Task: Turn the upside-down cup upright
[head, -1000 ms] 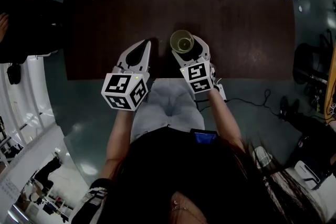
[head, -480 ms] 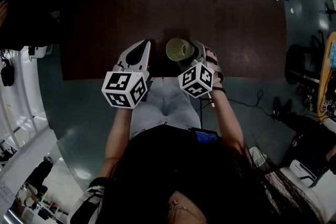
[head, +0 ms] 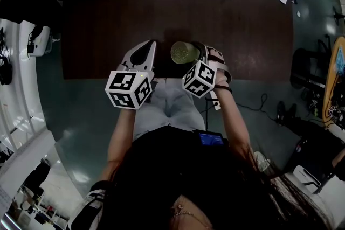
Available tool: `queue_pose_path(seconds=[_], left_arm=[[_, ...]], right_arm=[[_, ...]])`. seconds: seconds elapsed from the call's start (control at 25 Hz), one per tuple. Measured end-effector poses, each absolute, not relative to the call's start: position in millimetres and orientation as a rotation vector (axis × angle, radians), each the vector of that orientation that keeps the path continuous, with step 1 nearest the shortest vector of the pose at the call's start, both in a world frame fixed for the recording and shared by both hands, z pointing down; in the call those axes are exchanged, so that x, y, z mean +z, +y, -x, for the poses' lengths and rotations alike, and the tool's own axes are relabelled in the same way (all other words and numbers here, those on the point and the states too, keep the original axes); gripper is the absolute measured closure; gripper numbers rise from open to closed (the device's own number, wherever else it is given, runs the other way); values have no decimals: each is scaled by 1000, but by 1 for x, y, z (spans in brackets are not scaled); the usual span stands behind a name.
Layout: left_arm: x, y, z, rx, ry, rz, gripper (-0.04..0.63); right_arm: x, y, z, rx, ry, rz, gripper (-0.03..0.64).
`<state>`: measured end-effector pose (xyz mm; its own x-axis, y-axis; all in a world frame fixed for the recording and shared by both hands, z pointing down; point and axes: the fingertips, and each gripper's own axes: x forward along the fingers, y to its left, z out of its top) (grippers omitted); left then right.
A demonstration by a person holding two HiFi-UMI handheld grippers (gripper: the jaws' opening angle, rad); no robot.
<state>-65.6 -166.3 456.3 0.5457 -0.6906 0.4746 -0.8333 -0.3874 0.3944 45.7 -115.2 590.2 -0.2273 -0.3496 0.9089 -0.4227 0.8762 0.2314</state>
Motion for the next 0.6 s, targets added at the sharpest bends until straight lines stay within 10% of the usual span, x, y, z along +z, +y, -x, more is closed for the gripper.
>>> queue_pose_path(seconds=[0.6], left_arm=[[456, -165, 76, 284, -1239, -2162, 594]], right_arm=[[605, -108, -44, -97, -1614, -384, 262]])
